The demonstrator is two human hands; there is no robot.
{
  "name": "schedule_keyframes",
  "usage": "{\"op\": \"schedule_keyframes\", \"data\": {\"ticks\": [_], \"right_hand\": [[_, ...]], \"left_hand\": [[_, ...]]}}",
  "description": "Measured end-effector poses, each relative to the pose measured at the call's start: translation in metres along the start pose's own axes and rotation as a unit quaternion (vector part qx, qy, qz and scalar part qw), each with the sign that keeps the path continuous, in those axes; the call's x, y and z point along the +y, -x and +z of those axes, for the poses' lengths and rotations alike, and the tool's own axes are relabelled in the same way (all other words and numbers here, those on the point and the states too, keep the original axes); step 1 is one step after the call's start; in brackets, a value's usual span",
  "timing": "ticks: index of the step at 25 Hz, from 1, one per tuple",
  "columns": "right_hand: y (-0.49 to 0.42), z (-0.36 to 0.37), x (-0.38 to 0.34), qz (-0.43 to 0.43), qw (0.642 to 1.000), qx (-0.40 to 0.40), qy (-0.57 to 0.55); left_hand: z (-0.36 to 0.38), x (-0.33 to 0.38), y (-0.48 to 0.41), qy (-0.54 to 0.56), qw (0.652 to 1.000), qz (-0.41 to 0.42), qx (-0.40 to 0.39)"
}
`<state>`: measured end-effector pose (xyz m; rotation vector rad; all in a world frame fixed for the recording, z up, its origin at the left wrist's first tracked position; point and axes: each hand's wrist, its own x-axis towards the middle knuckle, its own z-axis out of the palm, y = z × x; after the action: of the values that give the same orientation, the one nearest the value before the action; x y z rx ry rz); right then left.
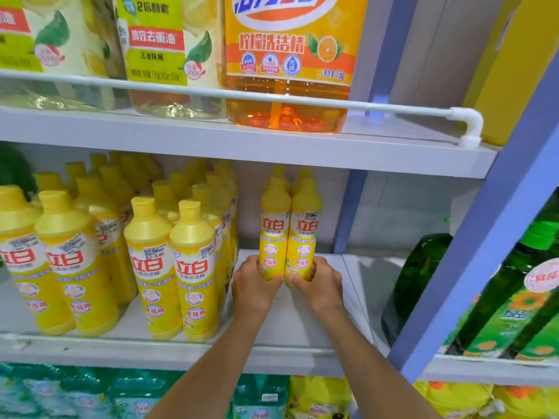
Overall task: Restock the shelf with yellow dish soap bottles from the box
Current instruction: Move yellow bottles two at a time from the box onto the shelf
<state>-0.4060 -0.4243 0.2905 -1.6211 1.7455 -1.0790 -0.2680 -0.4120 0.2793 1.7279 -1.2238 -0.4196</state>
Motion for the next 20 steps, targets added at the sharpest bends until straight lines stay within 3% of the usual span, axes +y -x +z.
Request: {"op": "schedule_keyframes", "data": {"ticks": [20], "right_hand": [[-0.017, 0.008, 0.008, -0.011, 1.0, 0.013, 0.001]], "left_hand": [[0.015, -0.007, -0.017, -0.032, 0.999, -0.006, 0.006]]}}
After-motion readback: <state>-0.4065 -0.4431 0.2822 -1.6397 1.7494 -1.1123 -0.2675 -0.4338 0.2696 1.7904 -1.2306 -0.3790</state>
